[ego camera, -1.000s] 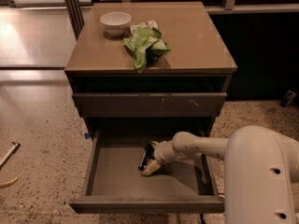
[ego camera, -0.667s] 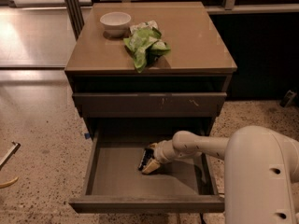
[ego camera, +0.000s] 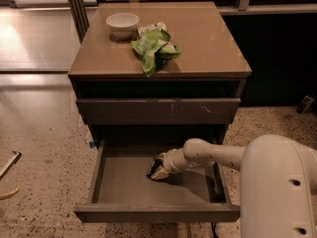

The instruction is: Pick rxbar blueberry from middle drawer and place on counter

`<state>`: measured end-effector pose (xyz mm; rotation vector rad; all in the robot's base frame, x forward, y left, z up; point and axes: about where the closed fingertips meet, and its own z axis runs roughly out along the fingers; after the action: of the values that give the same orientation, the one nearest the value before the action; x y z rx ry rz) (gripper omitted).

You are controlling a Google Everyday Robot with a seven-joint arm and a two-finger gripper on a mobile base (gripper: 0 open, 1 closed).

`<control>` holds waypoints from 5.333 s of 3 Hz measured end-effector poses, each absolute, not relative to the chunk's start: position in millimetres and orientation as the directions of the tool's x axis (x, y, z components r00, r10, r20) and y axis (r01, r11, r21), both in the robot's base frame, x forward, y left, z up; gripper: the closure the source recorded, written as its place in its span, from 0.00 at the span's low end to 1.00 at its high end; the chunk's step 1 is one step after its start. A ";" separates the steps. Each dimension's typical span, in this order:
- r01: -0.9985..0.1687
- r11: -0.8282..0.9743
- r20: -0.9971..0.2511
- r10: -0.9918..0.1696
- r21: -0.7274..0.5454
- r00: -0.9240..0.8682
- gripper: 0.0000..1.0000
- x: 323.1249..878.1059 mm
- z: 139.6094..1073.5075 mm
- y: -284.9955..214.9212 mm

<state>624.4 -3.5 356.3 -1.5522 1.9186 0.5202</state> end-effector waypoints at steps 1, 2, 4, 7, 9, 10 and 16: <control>-0.969 0.233 -0.683 -0.722 -0.084 -0.115 1.00 621.1 365.6 -5.7; -0.971 0.220 -0.699 -0.709 -0.092 -0.094 1.00 612.7 383.6 -11.3; -0.983 0.148 -0.715 -0.698 -0.105 -0.029 1.00 588.9 448.9 -29.4; -0.993 0.000 -0.671 -0.737 -0.122 0.082 1.00 566.7 589.9 -79.6; -0.977 0.041 -0.645 -0.757 -0.210 0.107 1.00 592.5 711.8 -117.4; -0.976 0.032 -0.654 -0.747 -0.216 0.120 1.00 592.3 712.9 -114.5; -0.854 0.240 -0.703 -0.686 -0.463 0.189 1.00 699.8 867.8 -169.7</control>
Offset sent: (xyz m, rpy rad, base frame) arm -0.0199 -0.0203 0.0520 0.0578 -0.0488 0.0318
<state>699.8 -169.7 867.8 -1.4943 1.5448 0.2183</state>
